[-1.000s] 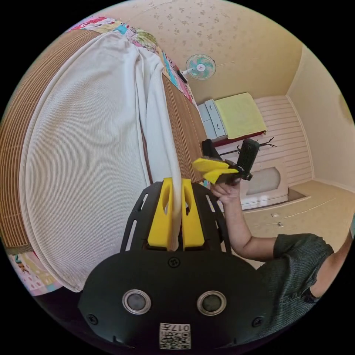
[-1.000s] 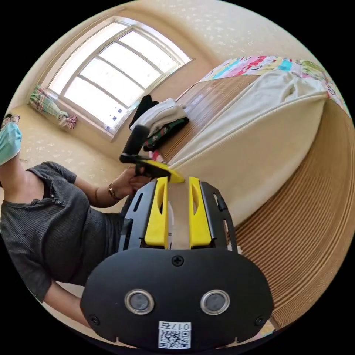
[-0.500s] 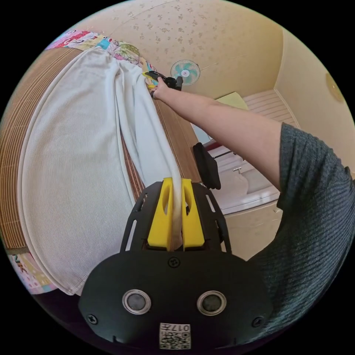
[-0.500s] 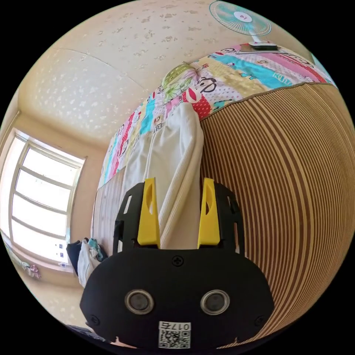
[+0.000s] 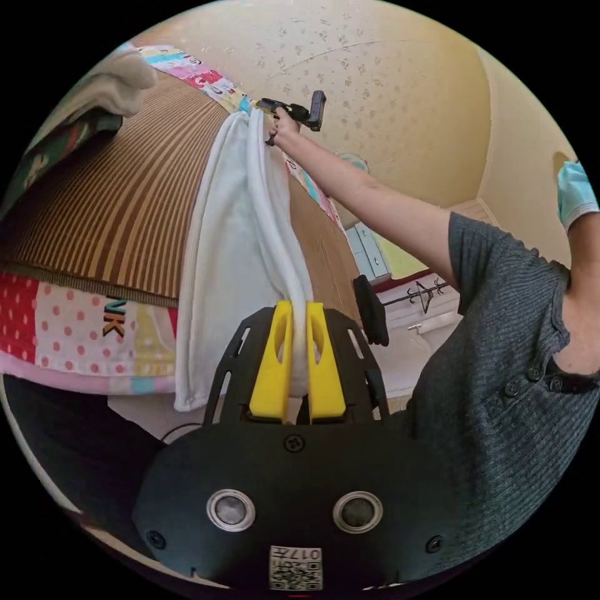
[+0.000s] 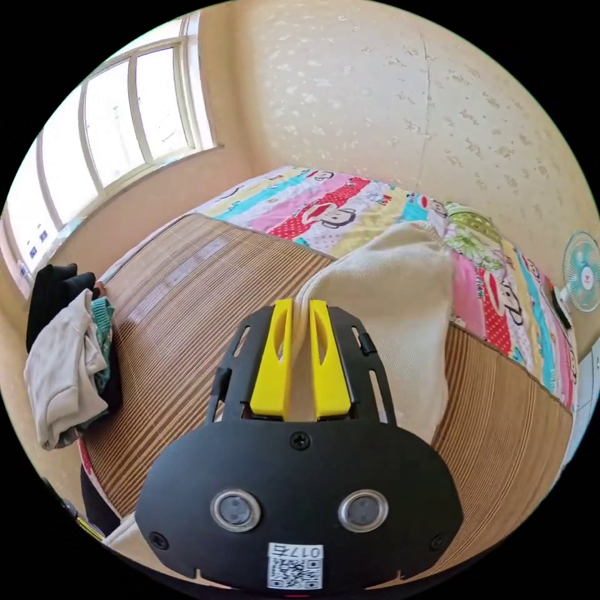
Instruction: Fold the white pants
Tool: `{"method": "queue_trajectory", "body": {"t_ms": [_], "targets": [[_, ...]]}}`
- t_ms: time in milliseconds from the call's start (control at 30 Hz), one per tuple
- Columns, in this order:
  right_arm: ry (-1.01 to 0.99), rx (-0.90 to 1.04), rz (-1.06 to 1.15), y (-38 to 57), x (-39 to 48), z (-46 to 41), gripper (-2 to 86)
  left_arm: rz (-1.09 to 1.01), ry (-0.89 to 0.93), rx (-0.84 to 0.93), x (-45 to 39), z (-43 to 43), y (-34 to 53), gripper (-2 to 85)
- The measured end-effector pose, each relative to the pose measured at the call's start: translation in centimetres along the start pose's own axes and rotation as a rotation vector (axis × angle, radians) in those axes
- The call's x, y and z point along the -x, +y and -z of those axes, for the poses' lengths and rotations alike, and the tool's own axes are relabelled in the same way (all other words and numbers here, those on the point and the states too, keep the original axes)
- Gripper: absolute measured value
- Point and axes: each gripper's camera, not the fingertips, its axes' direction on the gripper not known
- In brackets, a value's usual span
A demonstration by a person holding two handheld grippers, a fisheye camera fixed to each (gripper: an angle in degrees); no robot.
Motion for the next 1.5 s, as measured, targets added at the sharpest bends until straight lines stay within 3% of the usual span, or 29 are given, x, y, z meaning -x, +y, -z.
{"method": "queue_trajectory", "body": {"t_ms": [67, 167, 333, 467, 600, 733, 867, 1000, 1133, 1300, 1500], "targets": [[-0.054, -0.021, -0.106, 2.1, -0.1, 0.3, 8.9, 0.073, -0.094, 0.092, 2.2, -0.6, 0.3, 5.1], [-0.154, -0.131, -0.026, 9.3, 1.5, 4.3, 9.1, 0.05, -0.146, 0.124, 2.7, -0.6, 0.5, 5.5], [-0.06, -0.053, 0.005, 26.1, 1.7, 10.4, 9.9, 0.014, -0.14, 0.139, 2.0, -1.2, 0.7, 5.6], [-0.057, 0.016, -0.188, 41.3, 0.0, 14.7, 10.9, -0.003, -0.232, 0.179, 0.7, -2.3, 1.2, 5.5], [-0.239, 0.038, -0.33, 51.7, 1.2, 17.0, 10.1, -0.018, -0.278, 0.185, -0.7, -3.0, 1.7, 5.4], [-0.366, 0.063, -0.347, 55.4, 2.4, 15.8, 4.9, -0.047, -0.255, 0.225, -1.2, -3.3, 1.4, 5.1], [-0.517, -0.06, -0.305, 55.0, 1.4, 19.5, 2.8, -0.067, 0.027, 0.234, -1.4, -0.3, 0.2, 4.5], [-0.563, -0.202, -0.191, 55.7, 1.2, 24.7, 2.1, -0.132, 0.155, 0.126, -2.5, 4.2, 0.5, 4.1], [-0.446, -0.046, -0.156, 57.1, 0.9, 21.7, 2.0, -0.055, 0.077, 0.155, -0.8, 3.9, 2.5, 4.0], [-0.313, 0.144, -0.098, 58.7, 0.9, 17.6, 2.3, 0.111, -0.201, 0.282, 0.7, -1.1, 5.5, 3.0], [-0.405, 0.066, -0.223, 58.6, -4.1, 20.6, 4.7, 0.052, -0.453, 0.173, -3.0, -0.2, 5.2, 6.4]]}}
